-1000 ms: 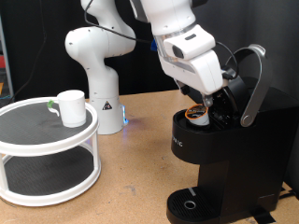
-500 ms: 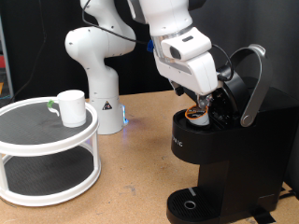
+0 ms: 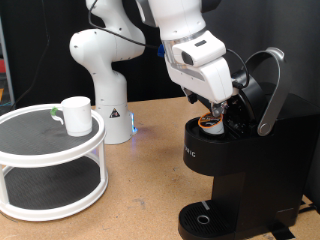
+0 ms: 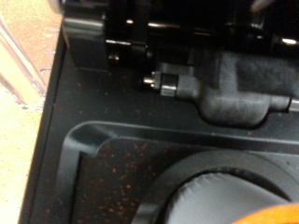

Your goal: Make a cup of coffee with the keurig machine

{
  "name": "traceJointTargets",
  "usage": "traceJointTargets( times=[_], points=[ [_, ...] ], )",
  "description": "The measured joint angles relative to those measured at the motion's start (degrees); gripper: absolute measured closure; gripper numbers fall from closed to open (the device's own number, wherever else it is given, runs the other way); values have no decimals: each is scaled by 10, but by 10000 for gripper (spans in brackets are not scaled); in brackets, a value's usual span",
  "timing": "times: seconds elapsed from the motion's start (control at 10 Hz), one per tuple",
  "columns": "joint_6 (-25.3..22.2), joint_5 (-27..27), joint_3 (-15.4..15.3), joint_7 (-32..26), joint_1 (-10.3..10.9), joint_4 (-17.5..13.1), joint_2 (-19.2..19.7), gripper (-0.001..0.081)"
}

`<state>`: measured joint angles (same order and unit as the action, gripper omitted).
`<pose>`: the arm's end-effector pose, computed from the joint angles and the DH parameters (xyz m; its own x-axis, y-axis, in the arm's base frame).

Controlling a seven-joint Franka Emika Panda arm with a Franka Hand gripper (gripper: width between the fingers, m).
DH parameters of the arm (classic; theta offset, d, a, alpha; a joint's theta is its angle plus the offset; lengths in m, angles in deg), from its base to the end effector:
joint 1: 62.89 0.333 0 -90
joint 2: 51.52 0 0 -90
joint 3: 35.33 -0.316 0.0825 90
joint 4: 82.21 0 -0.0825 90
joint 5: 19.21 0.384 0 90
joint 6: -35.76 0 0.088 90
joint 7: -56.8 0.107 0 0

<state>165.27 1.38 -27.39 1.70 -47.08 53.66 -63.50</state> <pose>0.4734 0.0739 0.4164 0.6224 0.7258 0.2930 0.7785 -0.6126 -0.1363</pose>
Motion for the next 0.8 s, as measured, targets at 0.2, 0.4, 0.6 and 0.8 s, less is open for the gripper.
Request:
traceJointTargets(
  times=[0.2, 0.4, 0.6, 0.8],
  points=[
    [-6, 2, 0, -2, 1, 0, 0, 8],
    [-13, 2, -1, -2, 1, 1, 0, 8],
    [-13, 2, -6, -2, 2, 5, 0, 8],
    [-9, 2, -12, -2, 2, 13, 0, 8]
  ],
)
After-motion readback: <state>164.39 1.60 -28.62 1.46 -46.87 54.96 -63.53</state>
